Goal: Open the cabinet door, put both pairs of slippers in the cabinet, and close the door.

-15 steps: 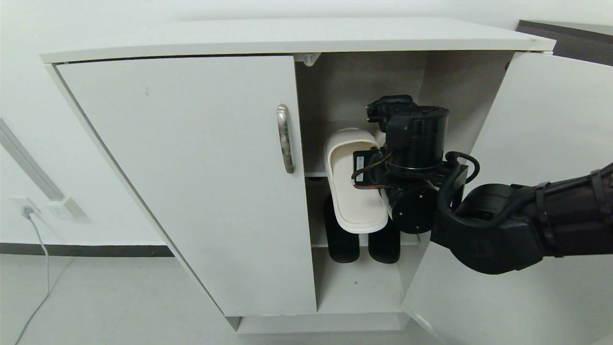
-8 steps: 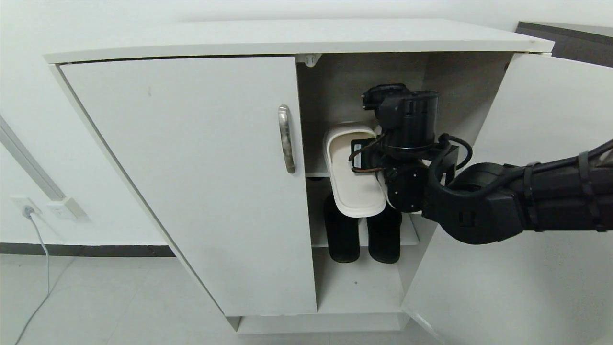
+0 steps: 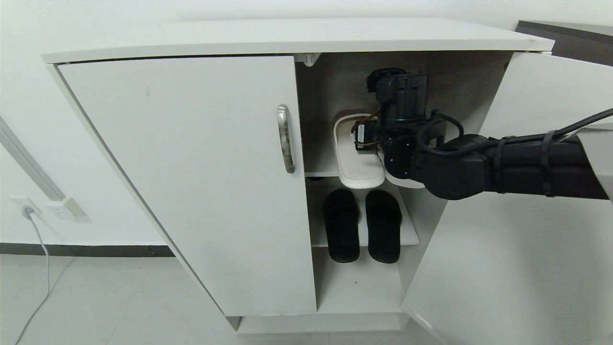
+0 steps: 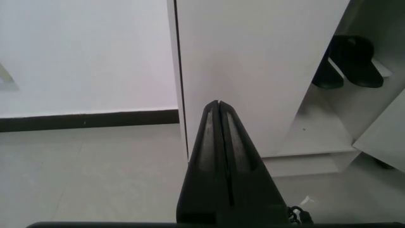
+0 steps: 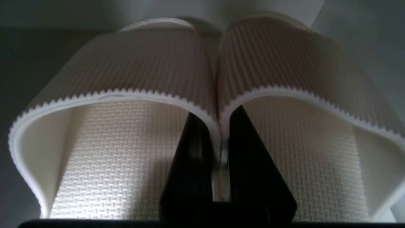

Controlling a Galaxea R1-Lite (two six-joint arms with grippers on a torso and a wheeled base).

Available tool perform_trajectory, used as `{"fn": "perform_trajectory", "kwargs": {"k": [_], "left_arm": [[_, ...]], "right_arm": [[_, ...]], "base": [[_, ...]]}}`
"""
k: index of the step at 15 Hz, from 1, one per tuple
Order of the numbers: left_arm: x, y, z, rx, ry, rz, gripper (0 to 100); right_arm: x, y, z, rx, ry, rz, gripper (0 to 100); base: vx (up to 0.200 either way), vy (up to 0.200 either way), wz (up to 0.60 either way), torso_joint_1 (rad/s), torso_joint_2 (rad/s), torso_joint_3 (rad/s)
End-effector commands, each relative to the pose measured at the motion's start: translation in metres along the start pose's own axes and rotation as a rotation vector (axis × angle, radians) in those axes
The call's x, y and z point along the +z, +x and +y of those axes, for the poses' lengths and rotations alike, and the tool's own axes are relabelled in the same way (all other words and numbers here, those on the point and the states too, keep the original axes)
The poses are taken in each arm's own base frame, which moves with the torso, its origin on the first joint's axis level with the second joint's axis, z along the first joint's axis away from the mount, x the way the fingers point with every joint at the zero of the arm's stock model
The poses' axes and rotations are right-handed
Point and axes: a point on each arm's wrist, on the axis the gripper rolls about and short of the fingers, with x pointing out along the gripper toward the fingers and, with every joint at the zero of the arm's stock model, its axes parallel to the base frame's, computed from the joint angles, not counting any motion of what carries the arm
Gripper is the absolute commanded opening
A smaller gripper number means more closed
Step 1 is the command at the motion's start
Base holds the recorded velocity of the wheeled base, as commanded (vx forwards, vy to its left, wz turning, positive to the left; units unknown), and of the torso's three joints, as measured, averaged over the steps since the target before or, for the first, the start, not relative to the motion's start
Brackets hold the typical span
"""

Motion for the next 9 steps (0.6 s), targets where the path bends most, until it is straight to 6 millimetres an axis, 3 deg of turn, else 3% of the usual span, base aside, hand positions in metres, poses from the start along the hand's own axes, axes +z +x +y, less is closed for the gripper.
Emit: {"fn": "perform_trajectory", "kwargs": {"k": [1,9], "left_arm": [[0.0,0.0,0.0,0.0,0.0,0.0,0],[0.0,0.0,0.0,0.0,0.0,0.0,0]], "right_arm": [[-0.0055,0.0123,0.0036,-0.012,-0.001,0.003,0],[-0.0106,0.0212,0.0047,-0.012,-0.004,0.009,0]], "base": [[0.0,0.0,0.0,0.0,0.0,0.0],[0.0,0.0,0.0,0.0,0.0,0.0]]}}
